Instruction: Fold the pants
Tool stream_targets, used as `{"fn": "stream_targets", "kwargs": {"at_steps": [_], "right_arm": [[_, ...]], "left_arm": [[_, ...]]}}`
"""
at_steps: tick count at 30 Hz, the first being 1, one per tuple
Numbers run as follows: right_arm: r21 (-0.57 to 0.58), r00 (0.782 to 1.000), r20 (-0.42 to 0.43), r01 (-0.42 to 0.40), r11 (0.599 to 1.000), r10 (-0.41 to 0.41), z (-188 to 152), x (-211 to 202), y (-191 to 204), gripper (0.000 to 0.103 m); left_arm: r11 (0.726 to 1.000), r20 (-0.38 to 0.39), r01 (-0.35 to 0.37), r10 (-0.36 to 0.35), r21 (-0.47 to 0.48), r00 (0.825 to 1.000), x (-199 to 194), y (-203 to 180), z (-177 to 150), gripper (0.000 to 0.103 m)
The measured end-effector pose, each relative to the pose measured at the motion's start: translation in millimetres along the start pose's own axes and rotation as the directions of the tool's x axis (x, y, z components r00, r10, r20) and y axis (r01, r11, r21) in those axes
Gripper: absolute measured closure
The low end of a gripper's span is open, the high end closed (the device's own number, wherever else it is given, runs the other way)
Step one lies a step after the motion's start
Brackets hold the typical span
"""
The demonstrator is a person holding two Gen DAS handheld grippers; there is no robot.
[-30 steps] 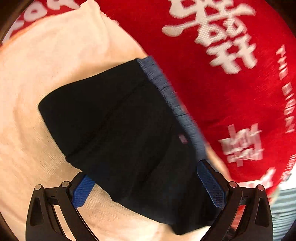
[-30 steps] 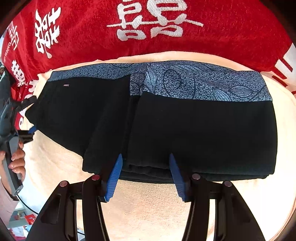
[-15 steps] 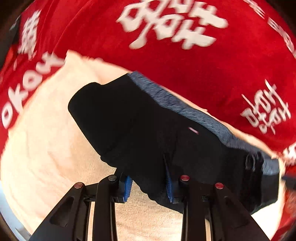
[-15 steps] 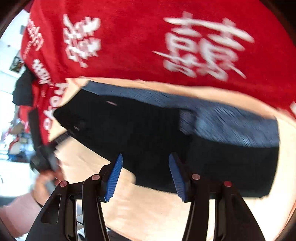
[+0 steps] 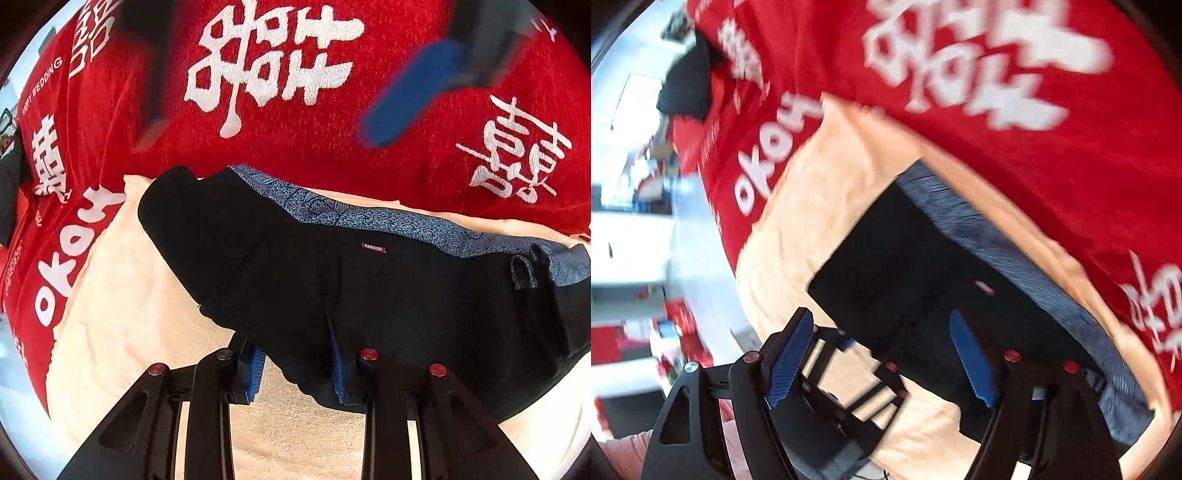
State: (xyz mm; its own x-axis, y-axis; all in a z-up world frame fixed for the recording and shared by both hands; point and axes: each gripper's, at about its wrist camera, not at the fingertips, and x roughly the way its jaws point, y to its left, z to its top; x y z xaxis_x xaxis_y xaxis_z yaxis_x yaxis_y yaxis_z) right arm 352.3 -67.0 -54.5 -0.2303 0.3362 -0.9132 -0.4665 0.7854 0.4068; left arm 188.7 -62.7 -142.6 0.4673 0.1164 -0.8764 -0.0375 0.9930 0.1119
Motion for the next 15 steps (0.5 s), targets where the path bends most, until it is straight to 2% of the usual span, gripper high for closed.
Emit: {"fn": "stream_targets", "kwargs": {"at_steps": [5,7,9,10,11,12,13,15], "right_arm": [[-0.047,0.990,-0.139,0.000,0.999,-0.007,37.5,45.8,30.1,0.023],[-0.054,0.977,-0.211,0.009,0.998,-0.021,46.7,68.6,36.4,0.023],[-0.078,0.957,-0.281,0.050,0.996,-0.070,49.9,90.5,36.8,0.025],[-0.083,0.952,-0.291,0.073,0.994,-0.094,49.7,96.3,33.8,0.049],[-0.087,0.948,-0.291,0.107,0.991,-0.127,47.9,98.8,27.7,0.067],[-0.070,0.955,-0.270,0.105,0.992,-0.120,46.0,94.0,21.3,0.080],[-0.057,0.963,-0.247,0.098,0.994,-0.109,43.9,88.8,16.9,0.084],[-0.031,0.985,-0.164,0.048,0.998,-0.053,29.2,64.4,2.5,0.085]], "left_arm": [[0.999,0.023,-0.018,0.018,0.034,1.000,-5.1,-5.2,-2.7,0.072],[0.999,0.034,-0.023,0.021,0.044,0.999,-7.5,-6.7,-3.4,0.072],[0.999,0.030,-0.020,0.019,0.039,0.999,-8.5,-6.4,-4.1,0.072],[0.999,0.020,-0.017,0.016,0.033,1.000,-8.0,-5.4,-4.1,0.072],[1.000,0.005,-0.004,0.004,0.020,1.000,-7.1,-4.0,-4.4,0.072],[1.000,0.011,0.004,-0.004,0.020,1.000,-9.4,-4.2,-4.5,0.072],[0.999,0.030,0.009,-0.010,0.039,0.999,-15.2,-7.9,-3.7,0.072],[0.997,0.059,0.015,-0.020,0.080,0.998,-28.2,-19.5,-0.9,0.072]]}}
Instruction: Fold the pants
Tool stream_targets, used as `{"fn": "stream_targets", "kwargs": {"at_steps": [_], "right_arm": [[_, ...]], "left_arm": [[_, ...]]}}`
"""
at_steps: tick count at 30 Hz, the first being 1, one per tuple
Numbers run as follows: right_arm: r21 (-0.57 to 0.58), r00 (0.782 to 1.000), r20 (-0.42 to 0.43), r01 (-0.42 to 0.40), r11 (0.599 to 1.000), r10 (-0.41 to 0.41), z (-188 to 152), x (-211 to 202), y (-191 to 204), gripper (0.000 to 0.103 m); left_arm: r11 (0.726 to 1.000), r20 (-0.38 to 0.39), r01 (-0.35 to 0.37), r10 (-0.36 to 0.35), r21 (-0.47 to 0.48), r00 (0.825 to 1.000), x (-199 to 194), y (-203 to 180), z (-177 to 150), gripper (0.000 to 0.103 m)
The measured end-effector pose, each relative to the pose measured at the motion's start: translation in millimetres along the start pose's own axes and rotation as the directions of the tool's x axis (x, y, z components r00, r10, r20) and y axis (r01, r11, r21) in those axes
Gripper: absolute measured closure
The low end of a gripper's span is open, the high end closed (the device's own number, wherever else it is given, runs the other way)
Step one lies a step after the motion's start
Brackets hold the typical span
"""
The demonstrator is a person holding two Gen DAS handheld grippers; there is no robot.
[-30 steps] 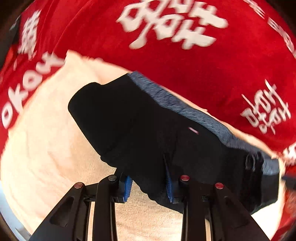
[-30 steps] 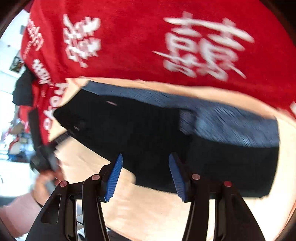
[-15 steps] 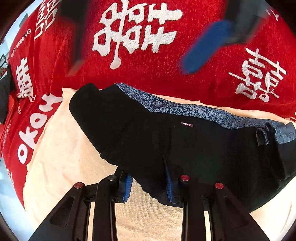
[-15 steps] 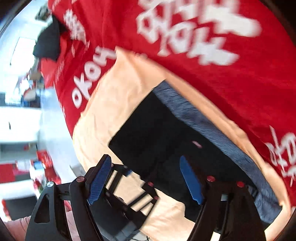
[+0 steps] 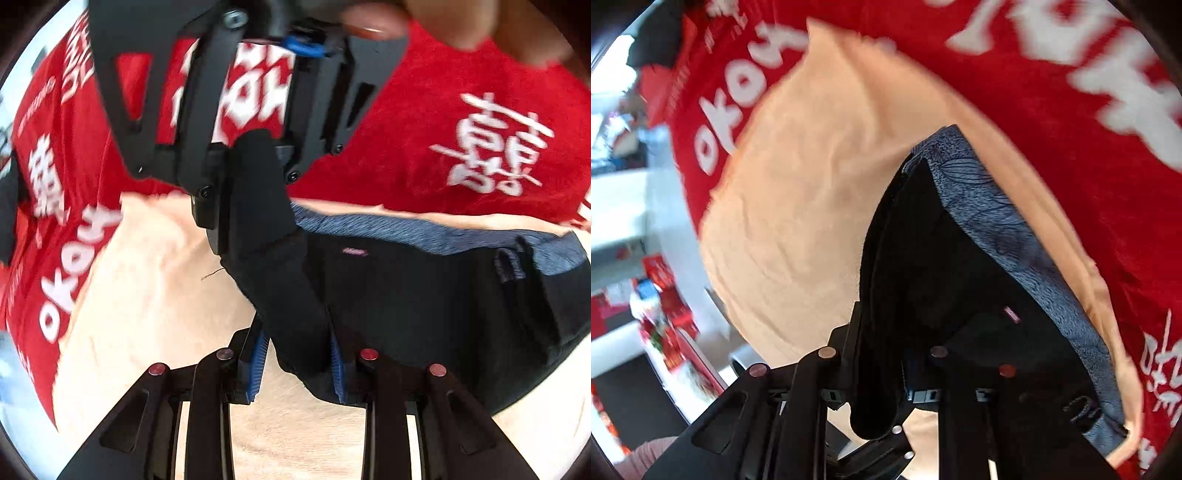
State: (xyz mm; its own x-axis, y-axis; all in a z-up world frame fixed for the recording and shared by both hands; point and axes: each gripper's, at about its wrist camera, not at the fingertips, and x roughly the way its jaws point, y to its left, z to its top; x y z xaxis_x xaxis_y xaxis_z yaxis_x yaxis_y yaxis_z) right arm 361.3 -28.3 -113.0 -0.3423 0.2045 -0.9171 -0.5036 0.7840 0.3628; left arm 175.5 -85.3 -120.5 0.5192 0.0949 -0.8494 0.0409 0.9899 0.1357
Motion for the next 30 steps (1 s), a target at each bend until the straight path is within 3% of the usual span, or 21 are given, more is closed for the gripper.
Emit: {"fn": "stream_targets", "kwargs": {"at_steps": [4,7,10,13,17,21,23,26,28,29,30], "right_arm": [[0.031,0.985,0.138,-0.109,0.994,0.103,-45.9,-39.9,-30.5,0.085],[0.072,0.949,0.258,-0.205,0.976,0.180,-93.0,-74.7,-59.8,0.085],[0.091,0.899,0.380,-0.271,0.958,0.218,-144.2,-107.5,-88.6,0.085],[0.123,0.834,0.494,-0.345,0.931,0.244,-198.5,-131.7,-122.3,0.085],[0.174,0.738,0.626,-0.448,0.877,0.253,-287.1,-143.4,-179.7,0.085],[0.240,0.666,0.707,-0.541,0.806,0.236,-356.1,-132.5,-235.9,0.085],[0.271,0.650,0.727,-0.566,0.778,0.220,-383.2,-122.7,-261.5,0.085],[0.325,0.643,0.739,-0.601,0.730,0.201,-414.2,-92.1,-298.6,0.085],[0.348,0.648,0.735,-0.614,0.709,0.200,-421.3,-70.4,-315.6,0.085],[0.369,0.663,0.722,-0.611,0.701,0.198,-423.1,-55.6,-325.7,0.085],[0.381,0.673,0.713,-0.608,0.696,0.197,-422.7,-45.1,-328.6,0.085]], "left_arm": [[0.998,0.049,0.051,-0.053,0.045,0.997,-29.9,-24.1,13.0,0.072],[0.989,0.089,0.103,-0.113,0.107,0.990,-61.1,-53.1,25.6,0.072],[0.974,0.105,0.157,-0.175,0.165,0.979,-85.3,-83.6,35.3,0.072],[0.950,0.091,0.225,-0.249,0.218,0.964,-110.7,-122.8,42.1,0.072],[0.906,0.048,0.290,-0.319,0.307,0.946,-131.2,-186.2,42.0,0.072],[0.859,-0.003,0.322,-0.350,0.398,0.937,-134.6,-250.7,29.9,0.072],[0.840,-0.041,0.331,-0.349,0.429,0.936,-127.8,-280.3,20.3,0.072],[0.829,-0.088,0.317,-0.313,0.461,0.946,-106.8,-304.4,3.9,0.072],[0.829,-0.128,0.310,-0.284,0.465,0.950,-92.7,-312.1,-6.0,0.072],[0.843,-0.143,0.272,-0.232,0.465,0.962,-86.6,-316.9,-10.4,0.072],[0.843,-0.162,0.268,-0.216,0.466,0.963,-80.9,-318.5,-16.7,0.071]]}}
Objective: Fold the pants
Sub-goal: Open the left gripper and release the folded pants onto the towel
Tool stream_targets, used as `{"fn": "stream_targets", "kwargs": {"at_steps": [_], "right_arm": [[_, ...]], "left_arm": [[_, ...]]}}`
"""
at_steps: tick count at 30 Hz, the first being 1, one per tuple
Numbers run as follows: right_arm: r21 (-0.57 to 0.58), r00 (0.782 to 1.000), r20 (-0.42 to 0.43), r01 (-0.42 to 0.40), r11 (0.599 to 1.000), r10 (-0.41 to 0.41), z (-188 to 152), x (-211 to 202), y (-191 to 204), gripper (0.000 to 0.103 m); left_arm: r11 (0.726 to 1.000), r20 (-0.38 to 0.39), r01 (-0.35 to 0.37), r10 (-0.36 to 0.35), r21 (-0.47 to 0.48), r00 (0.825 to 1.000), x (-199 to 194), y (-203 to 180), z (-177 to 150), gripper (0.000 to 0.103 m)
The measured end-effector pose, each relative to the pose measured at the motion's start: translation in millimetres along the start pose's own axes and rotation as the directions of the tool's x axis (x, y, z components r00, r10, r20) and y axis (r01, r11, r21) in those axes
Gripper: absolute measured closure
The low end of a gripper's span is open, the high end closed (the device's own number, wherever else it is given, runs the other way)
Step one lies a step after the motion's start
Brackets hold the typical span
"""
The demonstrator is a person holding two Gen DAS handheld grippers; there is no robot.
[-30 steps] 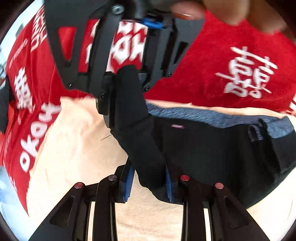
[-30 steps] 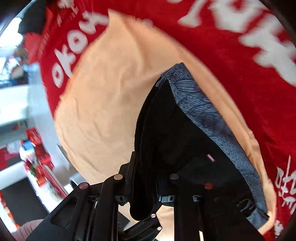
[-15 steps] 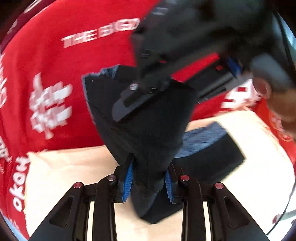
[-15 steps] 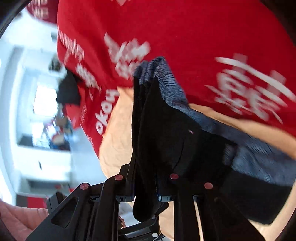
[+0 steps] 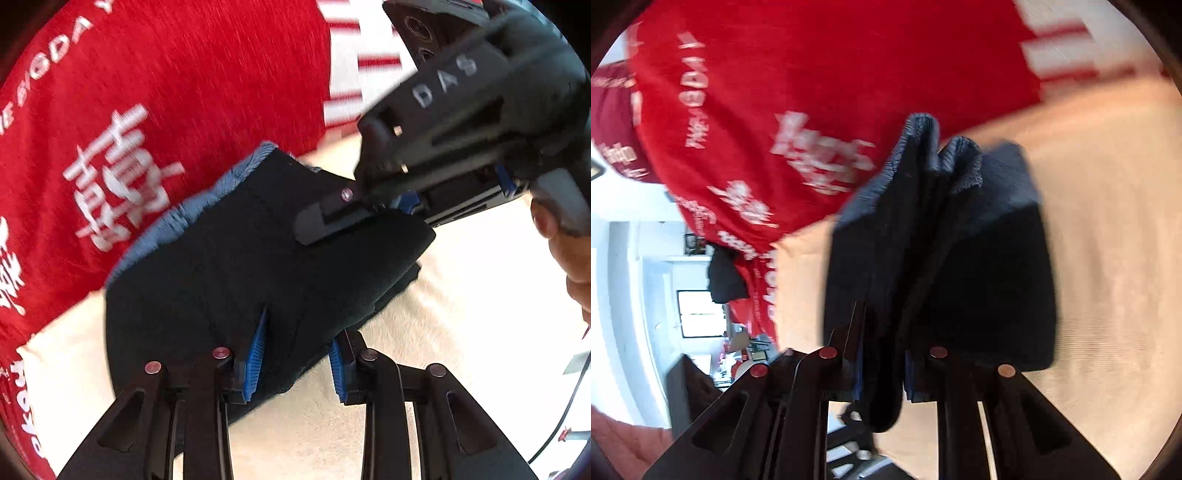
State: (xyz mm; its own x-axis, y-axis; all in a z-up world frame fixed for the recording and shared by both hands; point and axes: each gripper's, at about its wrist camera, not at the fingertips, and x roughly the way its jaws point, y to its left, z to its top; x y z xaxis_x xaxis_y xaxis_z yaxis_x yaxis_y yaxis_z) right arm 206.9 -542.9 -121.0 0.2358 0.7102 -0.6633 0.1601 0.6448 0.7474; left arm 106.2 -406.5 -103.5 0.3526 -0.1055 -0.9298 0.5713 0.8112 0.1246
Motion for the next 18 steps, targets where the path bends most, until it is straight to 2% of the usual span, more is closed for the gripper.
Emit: {"fn": "stream_targets", "kwargs": {"at_steps": [2,3,4,6,9,11,12,15,16,18], "right_arm": [[0.019,1.000,-0.015,-0.002,1.000,0.002,-4.1,10.1,-15.1,0.085],[0.017,1.000,-0.015,0.009,1.000,-0.009,-5.5,12.2,-18.1,0.083],[0.013,1.000,-0.011,0.021,1.000,-0.021,-8.2,13.3,-18.1,0.078],[0.021,0.999,-0.003,0.052,0.998,-0.052,-9.2,11.8,-24.1,0.076],[0.026,0.996,-0.001,0.087,0.996,-0.087,-12.6,8.3,-24.6,0.072],[0.009,0.991,0.005,0.137,0.991,-0.137,-13.7,0.0,-26.5,0.065],[0.000,0.986,0.015,0.167,0.986,-0.167,-15.4,-5.0,-22.5,0.058],[-0.018,0.958,0.058,0.283,0.959,-0.281,-25.3,-19.6,-12.2,0.029],[-0.021,0.950,0.069,0.308,0.951,-0.306,-28.0,-22.0,-10.4,0.024],[-0.028,0.925,0.100,0.371,0.928,-0.367,-37.5,-28.2,-3.0,0.023]], "left_arm": [[1.000,-0.022,-0.009,0.009,-0.002,1.000,2.6,0.4,-2.5,0.067],[1.000,-0.031,0.002,-0.002,-0.007,1.000,2.2,2.0,-2.7,0.060],[1.000,-0.043,0.008,-0.009,-0.018,0.999,0.6,4.2,-2.7,0.040],[0.998,-0.076,0.001,-0.006,-0.064,0.997,-1.3,11.3,-5.7,0.020],[0.985,-0.104,0.049,-0.066,-0.163,0.992,-10.4,30.3,-7.6,0.020],[0.977,-0.127,0.035,-0.063,-0.210,0.990,-14.4,41.8,-9.8,0.009],[0.973,-0.144,0.017,-0.052,-0.231,0.988,-17.4,45.9,-11.3,0.000],[0.961,-0.174,-0.013,-0.037,-0.275,0.984,-16.3,62.4,-16.1,0.000],[0.957,-0.174,-0.022,-0.030,-0.288,0.984,-18.6,66.9,-17.7,0.000],[0.951,-0.178,-0.036,-0.021,-0.308,0.984,-18.5,75.9,-21.4,0.000]]}}
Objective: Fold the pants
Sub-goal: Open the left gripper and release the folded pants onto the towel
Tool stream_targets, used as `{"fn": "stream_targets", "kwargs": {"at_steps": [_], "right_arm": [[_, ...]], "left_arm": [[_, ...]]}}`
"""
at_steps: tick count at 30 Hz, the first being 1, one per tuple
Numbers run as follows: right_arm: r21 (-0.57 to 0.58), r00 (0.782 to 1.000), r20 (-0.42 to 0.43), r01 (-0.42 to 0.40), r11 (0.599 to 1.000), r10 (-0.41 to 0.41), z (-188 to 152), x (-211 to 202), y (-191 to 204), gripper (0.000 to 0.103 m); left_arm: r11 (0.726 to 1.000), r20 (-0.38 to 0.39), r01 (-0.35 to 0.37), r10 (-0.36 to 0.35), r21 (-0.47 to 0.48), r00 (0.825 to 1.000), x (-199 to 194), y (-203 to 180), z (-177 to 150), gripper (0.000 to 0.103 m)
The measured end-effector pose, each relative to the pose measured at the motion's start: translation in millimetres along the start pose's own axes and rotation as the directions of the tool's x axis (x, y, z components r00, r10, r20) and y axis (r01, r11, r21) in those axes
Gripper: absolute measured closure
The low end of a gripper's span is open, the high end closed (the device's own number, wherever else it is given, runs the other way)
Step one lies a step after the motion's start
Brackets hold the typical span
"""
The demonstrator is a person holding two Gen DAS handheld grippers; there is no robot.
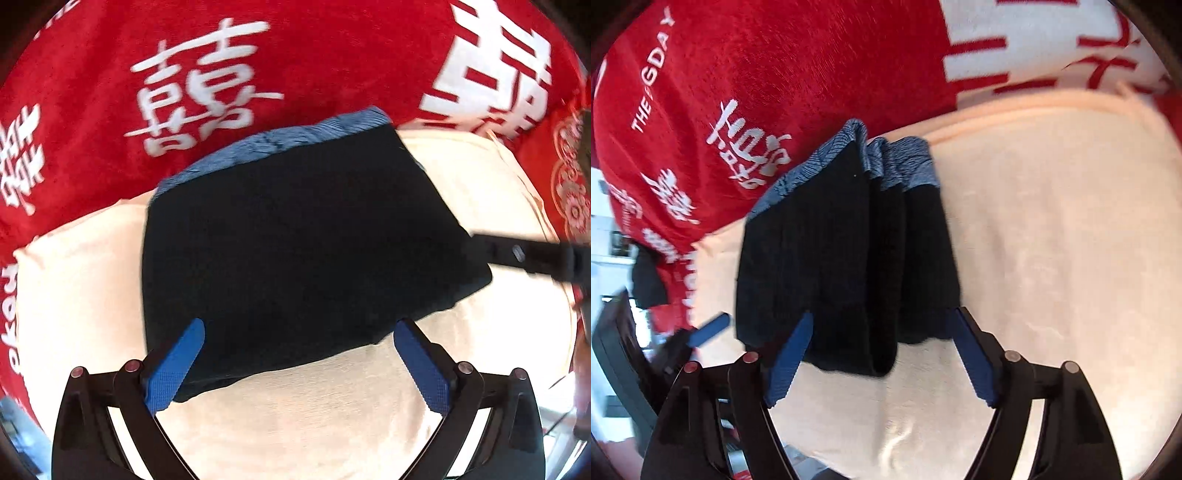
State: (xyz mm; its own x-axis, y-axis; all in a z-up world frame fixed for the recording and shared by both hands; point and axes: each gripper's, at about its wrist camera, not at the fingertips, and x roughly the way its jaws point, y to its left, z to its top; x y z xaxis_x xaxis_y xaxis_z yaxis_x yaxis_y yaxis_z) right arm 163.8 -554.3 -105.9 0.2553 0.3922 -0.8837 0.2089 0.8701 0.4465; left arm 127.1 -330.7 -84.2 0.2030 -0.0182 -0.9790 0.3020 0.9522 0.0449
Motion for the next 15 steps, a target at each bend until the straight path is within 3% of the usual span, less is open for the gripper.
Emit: {"fn": "stream_targets", "kwargs": {"at_steps": [5,15], "right_arm": [[0.003,0.996,0.015,0.092,0.996,-0.092,-22.4,-11.8,9.1,0.021],[0.020,0.992,-0.025,0.123,0.992,-0.122,-45.9,-10.5,22.5,0.021]], "left_arm": [[0.999,0.000,-0.030,0.031,-0.032,1.000,-1.3,16.6,-2.6,0.000],[0.998,-0.033,-0.046,0.045,-0.045,0.998,-0.9,37.9,-7.3,0.000]]}}
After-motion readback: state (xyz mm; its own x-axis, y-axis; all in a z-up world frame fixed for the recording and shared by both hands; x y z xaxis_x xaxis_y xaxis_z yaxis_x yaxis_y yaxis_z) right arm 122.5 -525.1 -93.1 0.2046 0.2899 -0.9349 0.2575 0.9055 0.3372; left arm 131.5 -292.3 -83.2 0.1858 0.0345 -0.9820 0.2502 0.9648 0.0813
